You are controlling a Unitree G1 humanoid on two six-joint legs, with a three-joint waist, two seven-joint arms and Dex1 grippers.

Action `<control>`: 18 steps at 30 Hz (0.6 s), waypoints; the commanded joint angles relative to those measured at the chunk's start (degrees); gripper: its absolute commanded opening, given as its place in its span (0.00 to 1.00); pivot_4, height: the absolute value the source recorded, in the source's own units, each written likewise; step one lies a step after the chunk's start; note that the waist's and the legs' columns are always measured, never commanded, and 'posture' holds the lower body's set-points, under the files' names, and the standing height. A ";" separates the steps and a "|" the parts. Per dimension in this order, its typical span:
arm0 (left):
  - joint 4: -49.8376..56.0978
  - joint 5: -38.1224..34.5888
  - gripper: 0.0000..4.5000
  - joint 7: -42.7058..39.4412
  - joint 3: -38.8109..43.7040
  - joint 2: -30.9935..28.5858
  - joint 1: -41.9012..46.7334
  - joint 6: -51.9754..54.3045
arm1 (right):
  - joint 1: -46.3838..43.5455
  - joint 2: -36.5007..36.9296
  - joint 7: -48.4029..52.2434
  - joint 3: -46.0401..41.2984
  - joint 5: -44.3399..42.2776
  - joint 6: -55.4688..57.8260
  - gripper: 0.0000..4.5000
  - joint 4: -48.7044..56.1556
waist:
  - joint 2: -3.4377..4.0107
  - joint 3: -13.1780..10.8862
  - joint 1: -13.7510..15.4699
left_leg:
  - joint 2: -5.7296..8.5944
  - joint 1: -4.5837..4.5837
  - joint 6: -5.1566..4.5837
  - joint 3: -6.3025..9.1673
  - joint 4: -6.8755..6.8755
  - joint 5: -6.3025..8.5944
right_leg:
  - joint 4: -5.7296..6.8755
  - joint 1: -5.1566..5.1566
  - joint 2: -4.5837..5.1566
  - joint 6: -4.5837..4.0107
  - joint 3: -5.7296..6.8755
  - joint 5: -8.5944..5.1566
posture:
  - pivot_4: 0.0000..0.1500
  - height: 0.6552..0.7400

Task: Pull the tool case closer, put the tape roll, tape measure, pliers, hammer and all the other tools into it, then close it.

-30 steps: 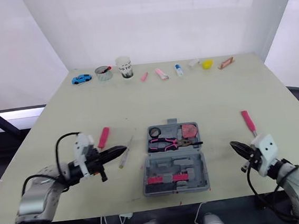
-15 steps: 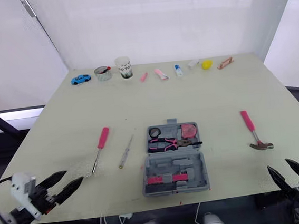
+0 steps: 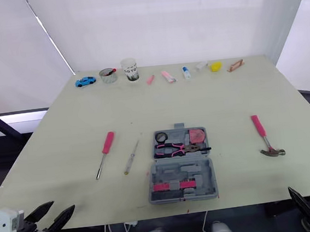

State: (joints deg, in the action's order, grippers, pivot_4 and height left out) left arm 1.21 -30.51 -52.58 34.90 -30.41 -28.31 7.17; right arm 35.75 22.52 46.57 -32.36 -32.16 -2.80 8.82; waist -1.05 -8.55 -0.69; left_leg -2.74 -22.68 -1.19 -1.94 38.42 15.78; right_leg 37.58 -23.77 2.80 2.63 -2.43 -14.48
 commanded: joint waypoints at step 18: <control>17.95 9.26 1.00 30.32 -24.95 6.57 23.77 22.75 | -20.94 15.13 3.84 11.79 -10.10 18.69 0.97 20.12 | -0.13 0.03 -0.05 | 0.37 0.01 -0.04 0.10 0.02 -0.03 | 0.12 0.12 -0.75 0.11 0.08 0.24 | 1.00 1.00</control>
State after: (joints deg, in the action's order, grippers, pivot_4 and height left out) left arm 16.31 -22.85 -24.38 12.13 -24.43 -5.76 28.95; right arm 16.09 36.33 48.65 -21.72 -40.85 15.15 25.54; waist -1.18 -8.52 -0.74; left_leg -2.37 -22.66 -1.24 -1.85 38.43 15.75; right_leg 37.70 -23.65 2.05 2.75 -2.36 -14.24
